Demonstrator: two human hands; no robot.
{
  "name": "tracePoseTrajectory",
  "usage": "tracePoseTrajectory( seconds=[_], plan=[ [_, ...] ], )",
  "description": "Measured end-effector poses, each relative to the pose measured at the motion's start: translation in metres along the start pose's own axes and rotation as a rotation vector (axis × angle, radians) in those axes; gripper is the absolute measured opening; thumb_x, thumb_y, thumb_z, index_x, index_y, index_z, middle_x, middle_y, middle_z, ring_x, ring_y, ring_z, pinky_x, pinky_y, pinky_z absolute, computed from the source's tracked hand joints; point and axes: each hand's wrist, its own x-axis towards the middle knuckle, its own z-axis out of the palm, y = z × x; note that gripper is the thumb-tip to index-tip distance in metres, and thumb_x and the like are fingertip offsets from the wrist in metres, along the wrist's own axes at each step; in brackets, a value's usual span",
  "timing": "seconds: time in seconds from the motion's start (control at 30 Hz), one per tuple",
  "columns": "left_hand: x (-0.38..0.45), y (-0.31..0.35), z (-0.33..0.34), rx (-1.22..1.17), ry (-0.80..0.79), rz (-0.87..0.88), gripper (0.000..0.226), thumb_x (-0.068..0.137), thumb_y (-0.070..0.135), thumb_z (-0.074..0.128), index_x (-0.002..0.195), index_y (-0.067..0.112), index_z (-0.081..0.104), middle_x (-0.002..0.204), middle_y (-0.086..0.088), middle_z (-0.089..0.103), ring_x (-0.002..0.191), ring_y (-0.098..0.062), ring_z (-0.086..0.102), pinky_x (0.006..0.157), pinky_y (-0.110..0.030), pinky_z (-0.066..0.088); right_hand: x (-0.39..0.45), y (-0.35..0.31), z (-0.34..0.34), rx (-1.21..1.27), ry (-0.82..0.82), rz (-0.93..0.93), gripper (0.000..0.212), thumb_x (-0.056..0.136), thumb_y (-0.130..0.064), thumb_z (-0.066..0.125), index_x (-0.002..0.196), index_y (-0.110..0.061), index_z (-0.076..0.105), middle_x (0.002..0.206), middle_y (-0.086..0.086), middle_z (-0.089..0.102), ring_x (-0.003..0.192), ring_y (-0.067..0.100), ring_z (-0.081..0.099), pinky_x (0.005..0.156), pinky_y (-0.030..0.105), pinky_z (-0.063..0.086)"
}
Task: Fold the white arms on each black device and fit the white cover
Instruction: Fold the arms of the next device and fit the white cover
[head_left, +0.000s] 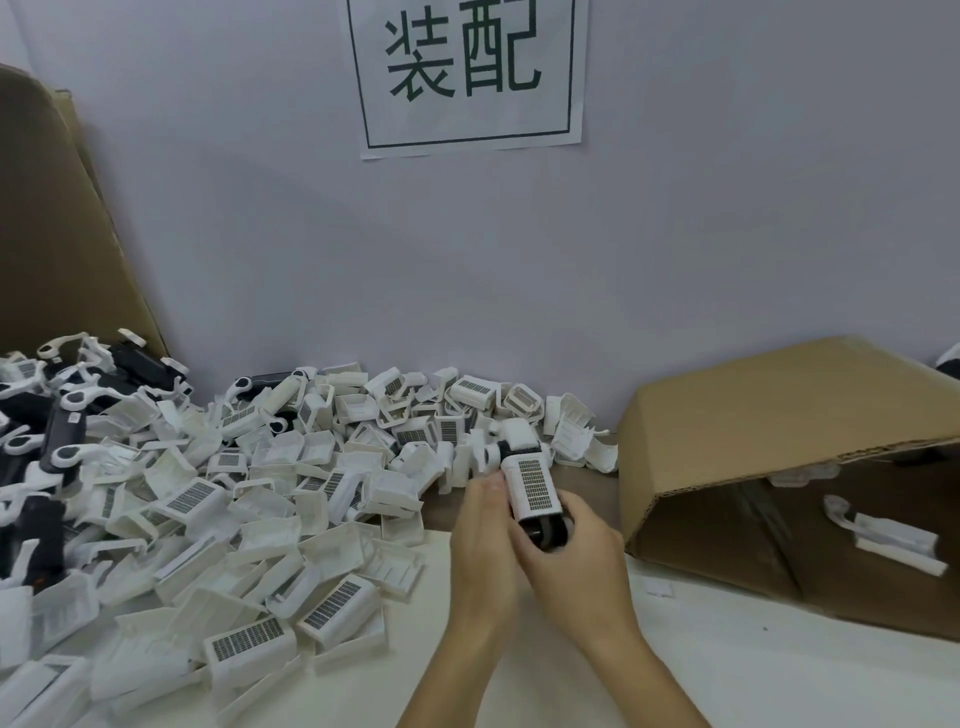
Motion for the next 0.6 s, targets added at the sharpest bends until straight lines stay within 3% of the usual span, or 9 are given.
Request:
tracePoseTrajectory(
  seconds=[0.07, 0.13, 0.23, 0.33, 0.4, 0.47, 0.5, 0.57, 0.6],
  plan=[
    [0.005, -0.002, -0.007, 0.057, 0.022, 0.058, 0.041, 0.108, 0.025, 0.034, 0.094, 0.015, 0.071, 0.088, 0.006, 0.074, 0.079, -0.006, 0.068, 0.066, -0.011, 0.046, 0.004, -0.002, -0.004, 0.144, 0.028, 0.207, 0.015, 0.079, -0.04, 0.075, 0.081, -0.025, 0.074, 0.072, -0.013, 0.073, 0.065, 0.002, 0.067, 0.052, 0.012, 0.046],
    [0.006, -0.008, -0.013, 0.1, 0.107, 0.17, 0.037, 0.106, 0.026, 0.038, 0.088, 0.014, 0.068, 0.083, 0.008, 0.071, 0.074, -0.003, 0.065, 0.064, -0.01, 0.044, 0.008, -0.003, -0.008, 0.302, 0.013, 0.471, 0.031, 0.086, -0.039, 0.068, 0.075, -0.011, 0.076, 0.068, 0.001, 0.074, 0.06, 0.012, 0.067, 0.054, 0.023, 0.05],
    [0.003, -0.021, -0.02, 0.046, 0.207, 0.202, 0.027, 0.1, 0.021, 0.041, 0.087, 0.013, 0.064, 0.077, 0.003, 0.065, 0.075, -0.013, 0.059, 0.067, -0.024, 0.045, 0.013, -0.007, -0.014, 0.554, 0.009, 0.684, 0.035, 0.088, -0.037, 0.065, 0.089, -0.003, 0.072, 0.078, 0.009, 0.073, 0.069, 0.02, 0.065, 0.065, 0.03, 0.051],
    [0.01, -0.035, -0.027, -0.079, 0.24, 0.033, 0.033, 0.105, 0.008, 0.034, 0.085, 0.01, 0.06, 0.079, -0.011, 0.061, 0.068, -0.027, 0.054, 0.06, -0.035, 0.04, 0.023, -0.02, -0.021, 0.765, 0.023, 0.652, 0.032, 0.091, -0.033, 0.066, 0.103, -0.003, 0.069, 0.089, 0.009, 0.073, 0.08, 0.021, 0.067, 0.078, 0.036, 0.059],
    [0.017, -0.039, -0.031, -0.105, 0.219, -0.034, 0.035, 0.105, 0.009, 0.031, 0.084, 0.01, 0.059, 0.077, -0.016, 0.058, 0.06, -0.022, 0.056, 0.055, -0.03, 0.043, 0.039, -0.037, -0.034, 0.908, 0.029, 0.564, 0.023, 0.096, -0.027, 0.062, 0.101, -0.005, 0.068, 0.088, 0.01, 0.071, 0.076, 0.02, 0.066, 0.076, 0.038, 0.06],
    [0.021, -0.042, -0.034, -0.106, 0.185, -0.045, 0.034, 0.105, 0.008, 0.032, 0.084, 0.009, 0.058, 0.074, -0.017, 0.057, 0.049, -0.012, 0.058, 0.047, -0.018, 0.044, 0.064, -0.06, -0.062, 1.049, 0.063, 0.418, 0.014, 0.099, -0.023, 0.056, 0.096, -0.012, 0.064, 0.079, 0.008, 0.064, 0.065, 0.016, 0.055, 0.063, 0.029, 0.053],
    [0.021, -0.043, -0.034, -0.104, 0.167, -0.037, 0.033, 0.104, 0.006, 0.032, 0.084, 0.009, 0.058, 0.074, -0.017, 0.057, 0.046, -0.008, 0.057, 0.044, -0.014, 0.042, 0.077, -0.071, -0.081, 1.108, 0.089, 0.318, 0.011, 0.101, -0.021, 0.052, 0.098, -0.015, 0.06, 0.079, 0.006, 0.061, 0.064, 0.014, 0.048, 0.063, 0.027, 0.049],
    [0.02, -0.044, -0.033, -0.093, 0.136, -0.013, 0.033, 0.103, 0.002, 0.032, 0.083, 0.009, 0.058, 0.072, -0.019, 0.056, 0.043, -0.006, 0.055, 0.043, -0.013, 0.04, 0.1, -0.088, -0.127, 1.196, 0.207, 0.149, 0.013, 0.104, -0.021, 0.042, 0.109, -0.019, 0.054, 0.091, 0.005, 0.057, 0.067, 0.014, 0.043, 0.07, 0.026, 0.051],
    [0.02, -0.044, -0.031, -0.09, 0.127, 0.001, 0.034, 0.103, 0.0, 0.032, 0.082, 0.008, 0.058, 0.071, -0.02, 0.055, 0.042, -0.007, 0.055, 0.043, -0.014, 0.04, 0.107, -0.091, -0.148, 1.235, 0.287, 0.124, 0.022, 0.106, -0.026, 0.038, 0.12, -0.017, 0.053, 0.105, 0.009, 0.059, 0.077, 0.018, 0.051, 0.078, 0.028, 0.052]
  ],
)
